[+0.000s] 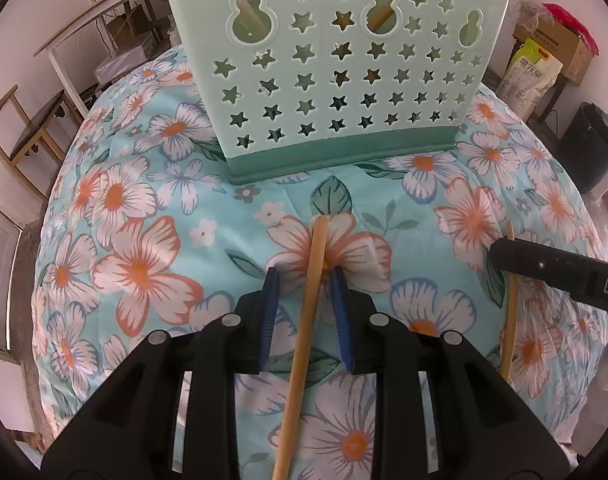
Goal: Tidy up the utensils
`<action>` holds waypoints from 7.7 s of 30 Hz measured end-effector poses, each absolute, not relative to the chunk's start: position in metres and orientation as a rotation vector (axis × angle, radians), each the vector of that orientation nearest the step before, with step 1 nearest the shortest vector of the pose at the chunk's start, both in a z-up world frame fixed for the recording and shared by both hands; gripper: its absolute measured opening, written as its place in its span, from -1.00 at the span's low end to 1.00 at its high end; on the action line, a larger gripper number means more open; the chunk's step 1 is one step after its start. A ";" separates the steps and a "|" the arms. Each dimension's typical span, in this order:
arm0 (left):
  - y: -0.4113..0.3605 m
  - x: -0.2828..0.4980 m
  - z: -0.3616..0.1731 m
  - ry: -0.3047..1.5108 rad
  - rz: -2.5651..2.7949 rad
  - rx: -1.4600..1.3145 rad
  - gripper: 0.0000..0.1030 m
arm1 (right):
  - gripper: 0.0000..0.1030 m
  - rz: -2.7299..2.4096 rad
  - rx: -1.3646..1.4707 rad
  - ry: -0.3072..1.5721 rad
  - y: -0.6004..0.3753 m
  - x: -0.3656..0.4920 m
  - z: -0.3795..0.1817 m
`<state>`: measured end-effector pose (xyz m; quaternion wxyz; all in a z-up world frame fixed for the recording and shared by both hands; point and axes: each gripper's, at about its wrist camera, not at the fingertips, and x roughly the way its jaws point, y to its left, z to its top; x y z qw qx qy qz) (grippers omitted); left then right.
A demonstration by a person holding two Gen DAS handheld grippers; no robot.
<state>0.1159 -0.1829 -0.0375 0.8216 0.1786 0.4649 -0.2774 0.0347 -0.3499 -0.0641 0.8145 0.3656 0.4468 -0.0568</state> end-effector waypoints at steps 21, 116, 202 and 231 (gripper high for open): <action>-0.159 0.140 -0.017 1.044 -0.668 0.168 -0.89 | -0.80 -0.048 0.794 0.878 -0.358 0.035 -0.035; -0.144 0.152 0.265 0.231 -0.776 -0.234 -0.89 | -0.88 0.000 0.472 0.498 -0.349 -0.019 0.126; -0.047 0.086 0.092 0.571 -0.258 0.011 0.84 | 0.88 -0.200 0.074 0.488 -0.274 0.010 0.140; -0.104 0.095 0.080 0.721 -0.204 0.142 0.84 | 0.88 -0.385 0.184 0.648 -0.314 0.002 0.091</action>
